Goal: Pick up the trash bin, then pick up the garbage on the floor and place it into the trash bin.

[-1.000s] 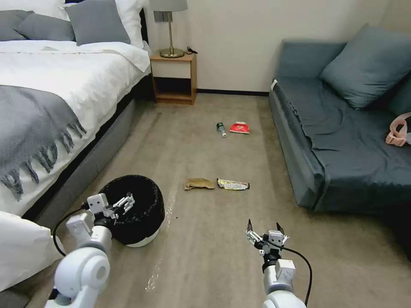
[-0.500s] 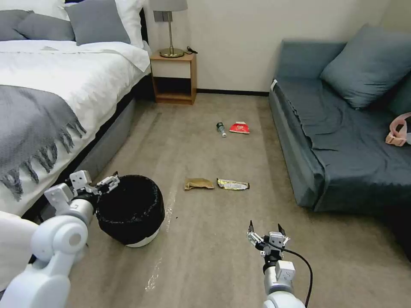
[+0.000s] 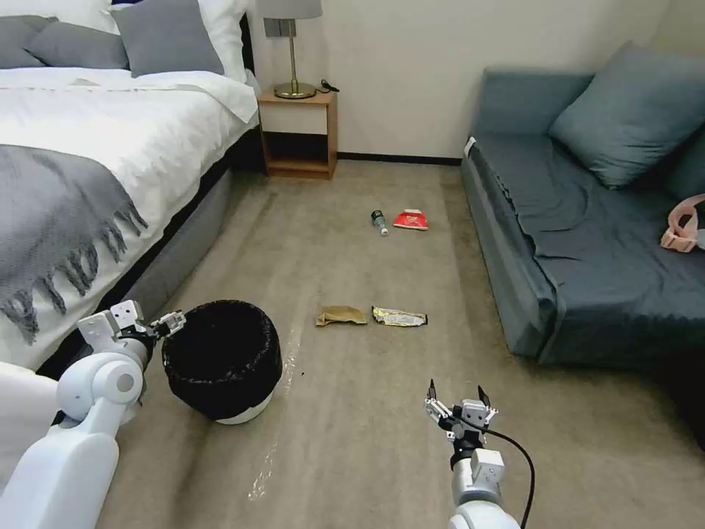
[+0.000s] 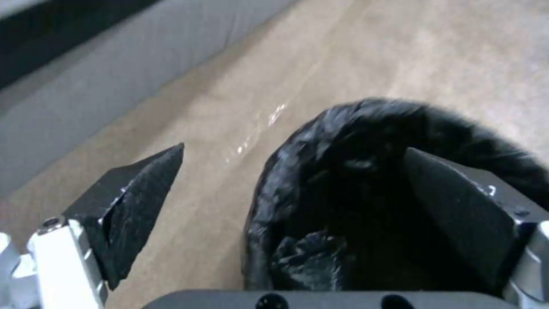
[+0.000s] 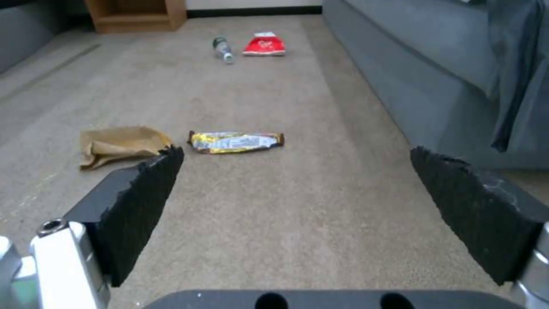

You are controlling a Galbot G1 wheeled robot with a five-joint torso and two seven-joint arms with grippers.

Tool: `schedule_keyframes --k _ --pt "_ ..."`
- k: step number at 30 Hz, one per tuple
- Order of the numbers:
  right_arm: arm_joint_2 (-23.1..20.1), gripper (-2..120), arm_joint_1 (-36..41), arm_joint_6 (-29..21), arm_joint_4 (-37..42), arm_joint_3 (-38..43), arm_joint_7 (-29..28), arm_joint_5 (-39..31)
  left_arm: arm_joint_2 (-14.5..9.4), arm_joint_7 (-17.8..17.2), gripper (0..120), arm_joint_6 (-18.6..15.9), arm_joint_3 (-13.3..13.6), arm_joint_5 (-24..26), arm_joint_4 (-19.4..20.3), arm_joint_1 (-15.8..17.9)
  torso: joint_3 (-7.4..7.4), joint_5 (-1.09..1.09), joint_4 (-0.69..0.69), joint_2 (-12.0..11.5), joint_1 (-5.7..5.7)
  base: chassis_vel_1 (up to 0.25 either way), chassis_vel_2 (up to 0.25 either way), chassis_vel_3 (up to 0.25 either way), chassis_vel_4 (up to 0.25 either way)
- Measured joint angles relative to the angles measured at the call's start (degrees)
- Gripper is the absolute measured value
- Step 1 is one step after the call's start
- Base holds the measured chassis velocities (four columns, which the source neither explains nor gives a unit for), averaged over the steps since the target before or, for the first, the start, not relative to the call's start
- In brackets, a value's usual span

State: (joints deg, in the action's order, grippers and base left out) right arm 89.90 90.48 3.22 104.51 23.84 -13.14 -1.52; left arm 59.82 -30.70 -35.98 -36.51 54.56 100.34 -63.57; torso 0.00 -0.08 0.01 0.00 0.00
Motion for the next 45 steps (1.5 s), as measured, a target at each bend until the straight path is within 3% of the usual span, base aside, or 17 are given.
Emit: schedule_keyframes --k 21,30,36,38,40,42,43,44,45 --pt "0.0 100 1.3 1.3 -0.2 -0.3 0.0 0.7 2.7 0.3 98 -0.7 1.8 -1.7 -7.6 0.3 -0.01 0.1 0.01 0.0 0.0 0.0 0.0 0.0 0.0" --pt "0.0 100 1.6 1.9 -0.7 -0.3 0.1 0.8 2.9 1.3 71 -0.7 1.6 -1.9 -7.9 0.0 -0.01 0.07 -0.01 0.0 0.0 0.0 0.0 0.0 0.0" --pt "0.1 100 1.7 2.2 -1.5 -0.3 0.2 1.2 3.1 2.2 45 -0.4 1.5 -2.3 -7.9 -0.4 -0.01 0.06 -0.01 0.0 0.0 0.0 0.0 0.0 0.0" --pt "0.1 100 1.7 2.2 -1.5 -0.3 0.3 1.2 3.1 2.3 43 -0.3 1.5 -2.4 -7.9 -0.5 -0.01 0.06 -0.01 0.0 0.0 0.0 0.0 0.0 0.0" --pt "0.1 100 1.5 2.4 -1.6 -0.4 0.7 1.1 3.2 2.9 30 0.0 1.5 -2.6 -7.6 -0.7 -0.01 0.06 -0.04 0.0 0.0 0.0 0.0 0.0 0.0" --pt "0.0 100 1.4 2.4 -1.5 -0.4 0.9 1.1 3.2 3.0 29 0.0 1.5 -2.7 -7.5 -0.8 -0.01 0.07 -0.06 0.0 0.0 0.0 0.0 0.0 0.0" --pt "-0.6 100 0.6 1.9 -1.1 -0.3 1.8 0.8 3.1 3.4 20 0.0 1.5 -2.7 -7.0 -1.1 0.0 0.17 -0.11 0.0 0.0 0.0 0.0 0.0 0.0" --pt "-0.6 100 0.6 1.9 -1.1 -0.3 1.8 0.8 3.1 3.4 20 0.0 1.5 -2.7 -7.0 -1.1 0.0 0.17 -0.11 0.0 0.0 0.0 0.0 0.0 0.0" --pt "-1.3 100 -0.7 0.6 0.2 0.1 2.2 0.0 3.0 3.7 14 0.0 1.4 -2.6 -6.5 -1.2 0.0 0.36 -0.04 0.0 0.0 0.0 0.0 0.0 0.0"
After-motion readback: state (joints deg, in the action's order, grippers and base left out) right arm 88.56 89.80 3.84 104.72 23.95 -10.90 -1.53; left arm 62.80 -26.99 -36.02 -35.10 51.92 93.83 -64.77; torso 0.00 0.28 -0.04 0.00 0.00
